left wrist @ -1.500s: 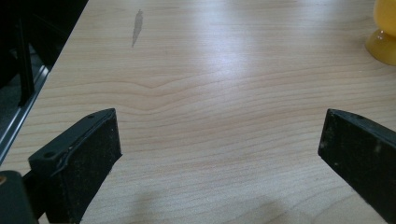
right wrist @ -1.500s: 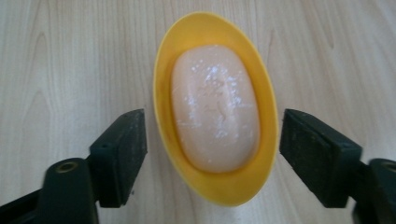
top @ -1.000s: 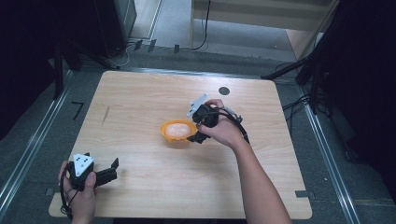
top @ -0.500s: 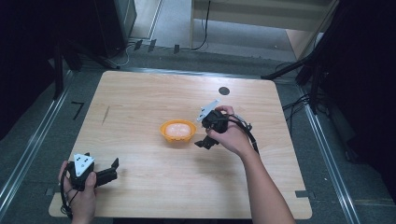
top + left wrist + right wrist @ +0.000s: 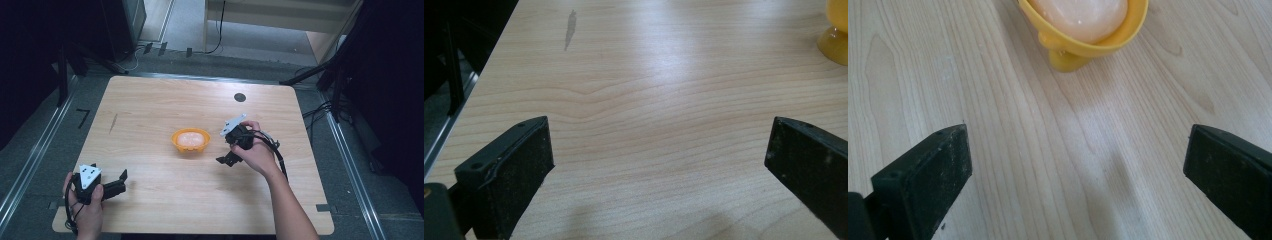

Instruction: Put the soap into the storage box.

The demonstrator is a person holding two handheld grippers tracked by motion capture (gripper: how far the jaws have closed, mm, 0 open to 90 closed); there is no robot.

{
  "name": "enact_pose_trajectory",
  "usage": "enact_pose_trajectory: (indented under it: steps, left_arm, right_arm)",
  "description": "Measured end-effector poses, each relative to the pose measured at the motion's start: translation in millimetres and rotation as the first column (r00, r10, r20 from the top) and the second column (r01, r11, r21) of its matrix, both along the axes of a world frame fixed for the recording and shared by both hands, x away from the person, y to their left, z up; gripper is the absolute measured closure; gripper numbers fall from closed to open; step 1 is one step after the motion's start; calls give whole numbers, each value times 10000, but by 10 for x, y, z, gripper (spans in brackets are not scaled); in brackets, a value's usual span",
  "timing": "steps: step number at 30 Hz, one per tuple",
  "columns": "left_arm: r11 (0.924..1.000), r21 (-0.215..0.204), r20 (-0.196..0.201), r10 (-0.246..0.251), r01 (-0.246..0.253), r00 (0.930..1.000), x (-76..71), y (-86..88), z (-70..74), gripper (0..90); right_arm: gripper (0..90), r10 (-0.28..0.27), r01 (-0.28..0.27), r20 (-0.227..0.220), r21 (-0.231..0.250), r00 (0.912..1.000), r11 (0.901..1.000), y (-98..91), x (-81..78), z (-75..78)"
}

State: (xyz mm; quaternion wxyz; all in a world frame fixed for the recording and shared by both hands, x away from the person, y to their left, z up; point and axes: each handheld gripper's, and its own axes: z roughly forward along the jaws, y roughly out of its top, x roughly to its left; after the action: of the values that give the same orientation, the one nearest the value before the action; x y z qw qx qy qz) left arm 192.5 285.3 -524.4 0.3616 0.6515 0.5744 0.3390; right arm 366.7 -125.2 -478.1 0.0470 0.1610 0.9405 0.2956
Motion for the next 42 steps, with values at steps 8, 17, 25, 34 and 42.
enact_pose_trajectory:
  steps: [8,17,25,34,42]
  left_arm:
    - [10000,24,-7,-11,11,10000,0,-2,0,0]
    - [10000,40,-3,-13,13,10000,1,-3,0,0]
    - [10000,73,-24,-10,10,10000,3,-4,0,0]
    - [10000,87,-29,11,-11,10000,2,-6,0,0]
    - [10000,79,-33,11,-11,10000,2,-9,0,0]
  right_arm:
    - [0,-426,426,-37,145,9991,9990,-121,-65,-34]
    - [0,-979,978,1,448,9952,9942,-291,-159,-96]
    - [0,-1469,1466,5,607,9892,9873,-450,-253,-146]
    - [0,-1771,1769,-25,654,9842,9821,-610,-355,-201]
    - [0,-1951,1948,-12,622,9808,9789,-748,-438,-240]
